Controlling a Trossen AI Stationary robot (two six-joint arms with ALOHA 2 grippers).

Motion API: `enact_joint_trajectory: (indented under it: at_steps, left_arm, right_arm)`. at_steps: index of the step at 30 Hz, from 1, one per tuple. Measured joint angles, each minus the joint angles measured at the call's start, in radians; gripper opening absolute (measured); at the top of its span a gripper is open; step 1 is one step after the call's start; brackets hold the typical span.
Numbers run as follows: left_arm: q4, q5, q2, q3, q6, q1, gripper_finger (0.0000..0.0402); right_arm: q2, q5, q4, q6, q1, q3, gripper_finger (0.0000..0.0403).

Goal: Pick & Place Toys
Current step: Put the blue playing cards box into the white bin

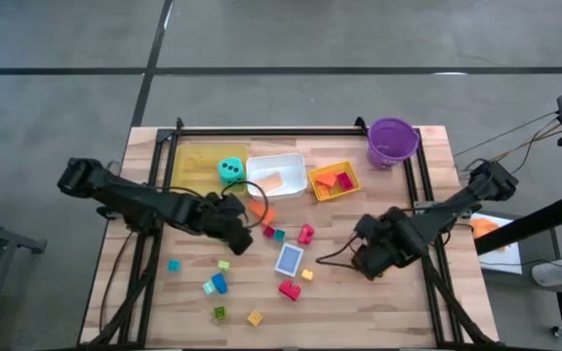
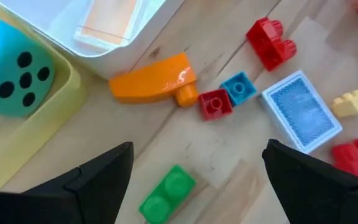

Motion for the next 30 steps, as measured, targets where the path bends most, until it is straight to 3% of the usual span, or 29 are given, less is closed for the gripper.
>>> enact_joint_trajectory:
  at_steps: [7,13,24,30]
  left_arm:
    - [0.271,0.036,-0.176,-0.177,0.069,-0.029,0.0354]
    - [0.378,0.118,-0.146,-0.233,0.003,-0.029,0.0354]
    - [0.38,0.151,0.054,-0.082,-0.071,-0.034,0.0354]
    - [0.357,0.169,0.204,0.056,-0.037,-0.034,0.0354]
  right_arm:
    - [-0.032,0.012,-0.079,0.232,0.152,0.015,0.0258]
    - [-0.043,0.012,-0.08,0.407,0.236,0.015,0.0258]
    - [-0.009,0.02,-0.087,0.415,0.26,0.013,0.0258]
    - [-0.004,0.02,-0.087,0.39,0.26,0.012,0.0258]
